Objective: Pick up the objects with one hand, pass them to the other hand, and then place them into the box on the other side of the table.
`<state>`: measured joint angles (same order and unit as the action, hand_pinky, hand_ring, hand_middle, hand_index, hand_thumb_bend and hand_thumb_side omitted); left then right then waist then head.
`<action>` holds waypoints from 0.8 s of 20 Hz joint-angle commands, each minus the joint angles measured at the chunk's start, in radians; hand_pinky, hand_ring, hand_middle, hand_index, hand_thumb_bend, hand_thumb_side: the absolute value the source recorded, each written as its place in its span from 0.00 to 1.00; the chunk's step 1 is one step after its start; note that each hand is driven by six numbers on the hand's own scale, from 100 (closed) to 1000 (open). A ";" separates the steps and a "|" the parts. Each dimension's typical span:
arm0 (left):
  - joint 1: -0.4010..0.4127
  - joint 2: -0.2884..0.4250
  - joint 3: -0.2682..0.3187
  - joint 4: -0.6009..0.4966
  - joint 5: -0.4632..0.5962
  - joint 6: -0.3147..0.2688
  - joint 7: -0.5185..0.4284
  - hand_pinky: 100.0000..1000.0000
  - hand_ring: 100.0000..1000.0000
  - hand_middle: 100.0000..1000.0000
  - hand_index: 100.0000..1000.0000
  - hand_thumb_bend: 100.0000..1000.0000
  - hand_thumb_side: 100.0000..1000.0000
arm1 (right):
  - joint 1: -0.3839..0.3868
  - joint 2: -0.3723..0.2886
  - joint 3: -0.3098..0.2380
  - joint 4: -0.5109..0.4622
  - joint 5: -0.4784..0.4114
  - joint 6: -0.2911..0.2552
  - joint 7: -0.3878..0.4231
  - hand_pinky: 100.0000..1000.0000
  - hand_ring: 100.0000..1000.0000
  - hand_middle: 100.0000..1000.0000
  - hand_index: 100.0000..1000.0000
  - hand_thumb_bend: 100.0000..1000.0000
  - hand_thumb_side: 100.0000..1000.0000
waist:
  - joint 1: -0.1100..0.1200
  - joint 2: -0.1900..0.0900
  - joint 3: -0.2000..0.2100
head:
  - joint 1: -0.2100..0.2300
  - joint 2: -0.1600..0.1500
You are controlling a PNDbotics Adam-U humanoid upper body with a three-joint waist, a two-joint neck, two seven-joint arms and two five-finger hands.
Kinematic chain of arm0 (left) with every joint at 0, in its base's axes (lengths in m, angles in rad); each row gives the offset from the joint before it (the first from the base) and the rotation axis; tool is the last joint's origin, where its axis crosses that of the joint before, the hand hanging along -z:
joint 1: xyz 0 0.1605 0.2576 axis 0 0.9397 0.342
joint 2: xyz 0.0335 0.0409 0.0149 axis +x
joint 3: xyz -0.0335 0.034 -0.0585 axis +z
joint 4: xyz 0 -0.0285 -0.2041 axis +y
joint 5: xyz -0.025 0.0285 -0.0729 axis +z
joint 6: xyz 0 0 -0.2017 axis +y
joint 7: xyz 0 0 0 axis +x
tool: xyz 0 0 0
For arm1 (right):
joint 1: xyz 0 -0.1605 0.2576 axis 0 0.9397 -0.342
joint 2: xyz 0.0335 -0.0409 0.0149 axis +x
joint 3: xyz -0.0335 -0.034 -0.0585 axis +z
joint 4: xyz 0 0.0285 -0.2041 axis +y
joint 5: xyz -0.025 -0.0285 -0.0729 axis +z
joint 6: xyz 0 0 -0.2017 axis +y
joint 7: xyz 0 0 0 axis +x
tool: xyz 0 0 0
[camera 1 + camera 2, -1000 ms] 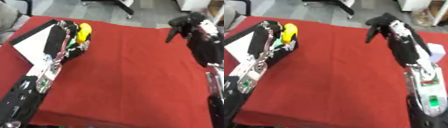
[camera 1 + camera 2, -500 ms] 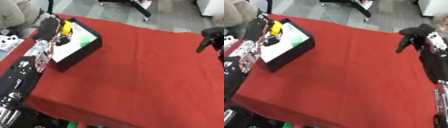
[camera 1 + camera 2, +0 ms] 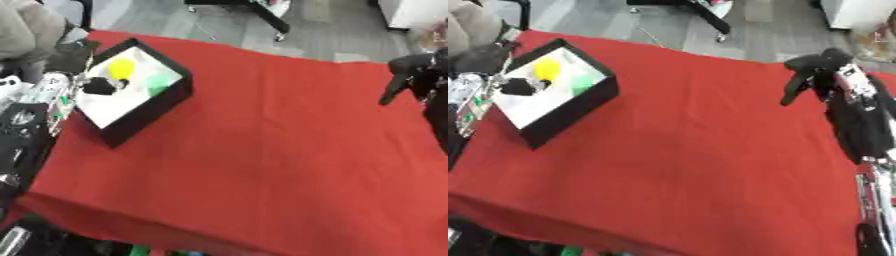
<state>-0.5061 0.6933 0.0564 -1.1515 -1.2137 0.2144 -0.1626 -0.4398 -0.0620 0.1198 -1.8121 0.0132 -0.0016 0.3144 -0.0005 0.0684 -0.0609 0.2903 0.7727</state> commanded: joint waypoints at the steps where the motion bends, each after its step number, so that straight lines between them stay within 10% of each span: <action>1: -0.016 0.045 0.042 -0.125 -0.014 -0.001 -0.014 0.85 0.77 0.80 0.94 1.00 0.83 | -0.015 -0.015 -0.010 -0.007 0.010 -0.004 0.000 1.00 0.41 0.40 0.67 0.00 0.97 | 0.008 -0.019 0.004 | -0.026 -0.003; 6: 0.037 -0.018 0.054 -0.423 0.260 -0.095 0.102 0.75 0.67 0.71 0.87 0.79 0.68 | -0.054 -0.072 -0.038 0.064 0.032 -0.020 -0.013 1.00 0.40 0.41 0.68 0.00 0.99 | 0.000 -0.019 0.020 | -0.151 -0.003; 11: 0.113 -0.117 0.037 -0.713 0.598 -0.260 0.235 0.70 0.61 0.64 0.83 0.75 0.61 | -0.140 -0.197 -0.089 0.266 0.079 -0.067 -0.084 1.00 0.41 0.46 0.71 0.00 0.99 | -0.019 -0.011 0.048 | -0.444 -0.003; 16: 0.171 -0.223 -0.017 -0.842 0.773 -0.329 0.210 0.67 0.59 0.61 0.82 0.69 0.67 | -0.260 -0.338 -0.104 0.517 0.351 -0.199 -0.138 0.99 0.69 0.80 0.86 0.00 1.00 | -0.034 -0.005 0.075 | -0.621 -0.003</action>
<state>-0.3277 0.4782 0.0472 -1.9538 -0.4821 -0.0958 0.0524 -0.6762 -0.3435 0.0273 -1.3397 0.3006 -0.1665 0.1890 -0.0365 0.0724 0.0163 -0.2938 0.7728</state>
